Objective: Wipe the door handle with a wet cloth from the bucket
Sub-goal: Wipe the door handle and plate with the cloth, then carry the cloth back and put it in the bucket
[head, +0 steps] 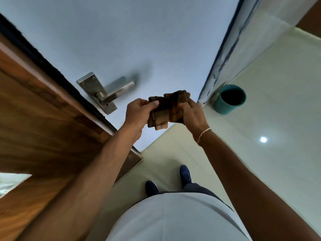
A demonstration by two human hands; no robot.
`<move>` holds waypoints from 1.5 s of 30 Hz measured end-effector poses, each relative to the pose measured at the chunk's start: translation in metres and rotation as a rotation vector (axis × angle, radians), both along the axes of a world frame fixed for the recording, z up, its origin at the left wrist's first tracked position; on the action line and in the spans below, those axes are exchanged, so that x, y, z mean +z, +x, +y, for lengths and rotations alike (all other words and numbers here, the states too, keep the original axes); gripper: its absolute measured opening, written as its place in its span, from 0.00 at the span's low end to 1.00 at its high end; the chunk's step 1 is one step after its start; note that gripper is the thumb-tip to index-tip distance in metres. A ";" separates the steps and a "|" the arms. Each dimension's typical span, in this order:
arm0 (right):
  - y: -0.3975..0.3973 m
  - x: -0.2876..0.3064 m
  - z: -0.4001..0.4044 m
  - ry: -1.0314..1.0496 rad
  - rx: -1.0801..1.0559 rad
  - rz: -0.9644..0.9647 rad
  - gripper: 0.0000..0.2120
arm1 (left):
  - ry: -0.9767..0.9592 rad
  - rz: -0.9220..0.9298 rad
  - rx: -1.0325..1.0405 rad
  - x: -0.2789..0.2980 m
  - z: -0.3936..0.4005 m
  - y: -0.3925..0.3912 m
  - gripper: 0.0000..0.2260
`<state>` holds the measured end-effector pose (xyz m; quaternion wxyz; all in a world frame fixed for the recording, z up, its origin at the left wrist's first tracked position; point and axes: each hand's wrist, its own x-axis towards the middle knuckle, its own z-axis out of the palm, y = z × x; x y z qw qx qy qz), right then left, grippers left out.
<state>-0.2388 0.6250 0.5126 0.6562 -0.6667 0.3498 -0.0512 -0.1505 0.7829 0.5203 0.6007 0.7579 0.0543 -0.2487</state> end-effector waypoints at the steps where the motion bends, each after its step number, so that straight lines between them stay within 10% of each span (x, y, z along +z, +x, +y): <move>1: -0.007 -0.003 -0.004 -0.072 0.004 0.011 0.11 | -0.002 -0.001 -0.013 0.000 -0.008 -0.001 0.11; 6: -0.040 -0.016 -0.029 -0.374 0.011 0.096 0.10 | -0.028 0.004 -0.148 -0.004 -0.060 -0.016 0.13; 12: -0.067 -0.014 -0.080 -0.035 -0.071 0.013 0.10 | 0.003 0.014 -0.304 -0.004 -0.146 -0.041 0.26; 16: -0.085 -0.022 -0.134 -0.179 -0.027 0.019 0.15 | 0.029 0.019 -0.362 -0.006 -0.206 -0.053 0.28; 23: -0.113 -0.031 -0.225 -0.505 -0.037 0.008 0.23 | 0.108 -0.107 -0.385 -0.026 -0.302 -0.079 0.20; 32: -0.142 -0.058 -0.331 -0.329 -0.305 0.018 0.17 | 0.116 -0.106 -0.553 -0.048 -0.408 -0.078 0.08; 38: -0.126 -0.067 -0.441 -0.704 0.069 0.051 0.37 | 0.139 -0.061 -0.894 -0.053 -0.489 -0.043 0.10; 45: -0.067 -0.086 -0.562 -0.744 0.092 0.079 0.16 | 0.089 0.021 -0.776 -0.090 -0.603 0.016 0.18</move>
